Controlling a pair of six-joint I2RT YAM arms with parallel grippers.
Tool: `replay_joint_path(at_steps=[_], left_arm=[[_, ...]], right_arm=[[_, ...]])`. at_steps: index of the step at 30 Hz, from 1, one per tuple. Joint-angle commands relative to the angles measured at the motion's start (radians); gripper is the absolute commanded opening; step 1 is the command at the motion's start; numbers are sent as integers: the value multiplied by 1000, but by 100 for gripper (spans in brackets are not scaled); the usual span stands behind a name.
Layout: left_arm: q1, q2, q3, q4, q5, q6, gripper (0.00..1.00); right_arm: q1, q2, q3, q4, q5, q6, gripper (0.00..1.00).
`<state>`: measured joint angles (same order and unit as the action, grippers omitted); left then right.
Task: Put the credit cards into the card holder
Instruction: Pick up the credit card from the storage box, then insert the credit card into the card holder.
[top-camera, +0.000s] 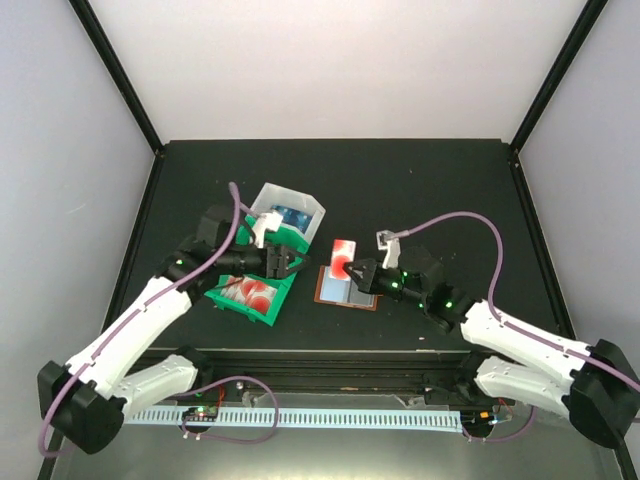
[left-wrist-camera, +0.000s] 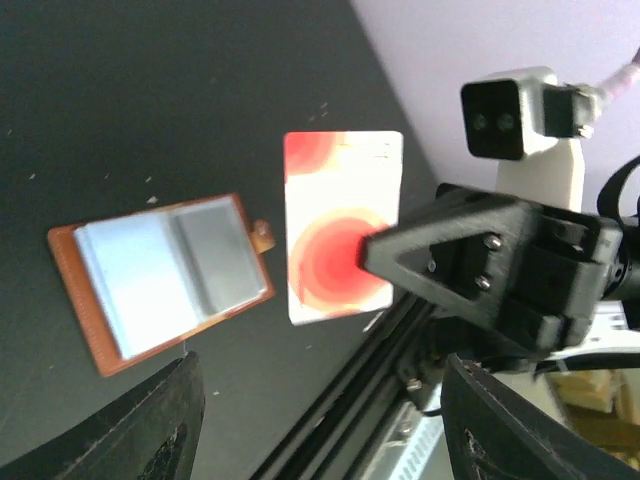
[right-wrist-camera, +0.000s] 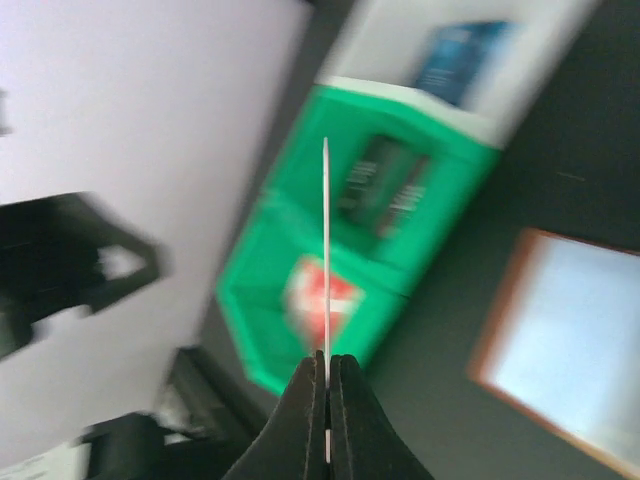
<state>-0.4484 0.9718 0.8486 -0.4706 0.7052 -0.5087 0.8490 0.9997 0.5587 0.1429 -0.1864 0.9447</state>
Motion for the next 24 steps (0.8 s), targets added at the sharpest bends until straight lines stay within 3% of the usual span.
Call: replay_joint_path(at_steps=[1, 6, 11, 20, 24], left_arm=[[-109, 87, -9, -14, -237, 56, 67], [-233, 267, -8, 100, -384, 21, 65], [-287, 487, 58, 119, -483, 2, 57], [-311, 643, 83, 123, -594, 17, 52], [-314, 692, 86, 111, -612, 16, 49]], right_arm=[[-87, 20, -99, -144, 75, -14, 1], [-167, 116, -142, -100, 28, -58, 1], [-211, 254, -139, 9, -62, -74, 1], [-213, 399, -162, 180, -131, 29, 1], [-213, 431, -166, 177, -146, 71, 1]])
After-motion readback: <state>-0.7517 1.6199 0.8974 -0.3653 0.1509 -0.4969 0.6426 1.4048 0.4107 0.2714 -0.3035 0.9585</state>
